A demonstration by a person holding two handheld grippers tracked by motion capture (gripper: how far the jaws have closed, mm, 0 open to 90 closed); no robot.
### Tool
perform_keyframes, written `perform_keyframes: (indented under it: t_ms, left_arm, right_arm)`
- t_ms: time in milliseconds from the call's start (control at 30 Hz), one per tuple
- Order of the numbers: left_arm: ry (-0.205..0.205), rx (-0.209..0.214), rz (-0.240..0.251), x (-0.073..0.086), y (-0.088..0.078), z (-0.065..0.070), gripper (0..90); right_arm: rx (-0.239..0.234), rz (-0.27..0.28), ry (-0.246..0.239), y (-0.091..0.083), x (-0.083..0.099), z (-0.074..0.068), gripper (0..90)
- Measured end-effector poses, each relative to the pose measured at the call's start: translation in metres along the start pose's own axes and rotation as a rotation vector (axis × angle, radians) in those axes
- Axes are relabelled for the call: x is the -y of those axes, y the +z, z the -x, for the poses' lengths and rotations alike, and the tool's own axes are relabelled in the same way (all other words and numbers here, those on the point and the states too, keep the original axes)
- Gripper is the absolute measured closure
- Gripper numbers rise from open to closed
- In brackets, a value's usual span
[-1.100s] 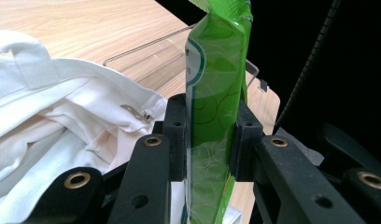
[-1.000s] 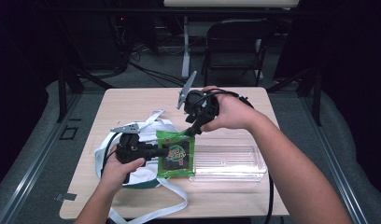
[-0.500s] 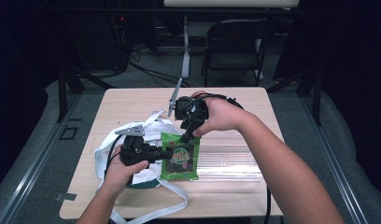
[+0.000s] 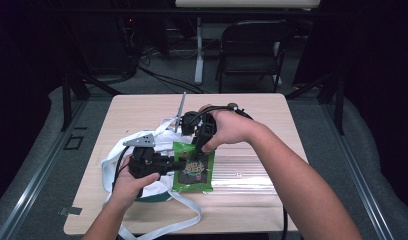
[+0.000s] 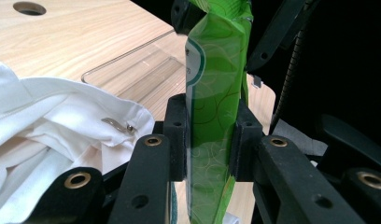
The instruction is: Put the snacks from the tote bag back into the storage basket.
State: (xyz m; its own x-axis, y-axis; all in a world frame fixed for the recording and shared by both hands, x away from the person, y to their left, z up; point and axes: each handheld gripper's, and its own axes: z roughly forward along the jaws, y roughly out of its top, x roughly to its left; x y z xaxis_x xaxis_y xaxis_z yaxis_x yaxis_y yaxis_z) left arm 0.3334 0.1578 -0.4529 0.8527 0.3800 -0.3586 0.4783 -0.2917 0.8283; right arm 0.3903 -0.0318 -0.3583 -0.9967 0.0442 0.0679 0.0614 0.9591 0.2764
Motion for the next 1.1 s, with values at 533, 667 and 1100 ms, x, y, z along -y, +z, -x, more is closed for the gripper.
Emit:
perform_keyframes:
  t_ms: [533, 667, 1100]
  left_arm:
    - [0.037, 0.006, 0.006, 0.0003, 0.0025, 0.0019, 73.3]
    - [0.043, 0.013, 0.008, 0.0005, 0.0038, 0.0026, 72.9]
    - [0.028, 0.012, 0.007, 0.0016, 0.0049, 0.0021, 71.4]
  right_arm:
    - [-0.048, -0.029, 0.009, 0.0034, 0.0, 0.0004, 73.8]
    - [-0.06, -0.038, 0.003, 0.0027, 0.0013, -0.0004, 74.8]
    - [-0.049, -0.048, -0.015, 0.0028, 0.0008, -0.0017, 75.1]
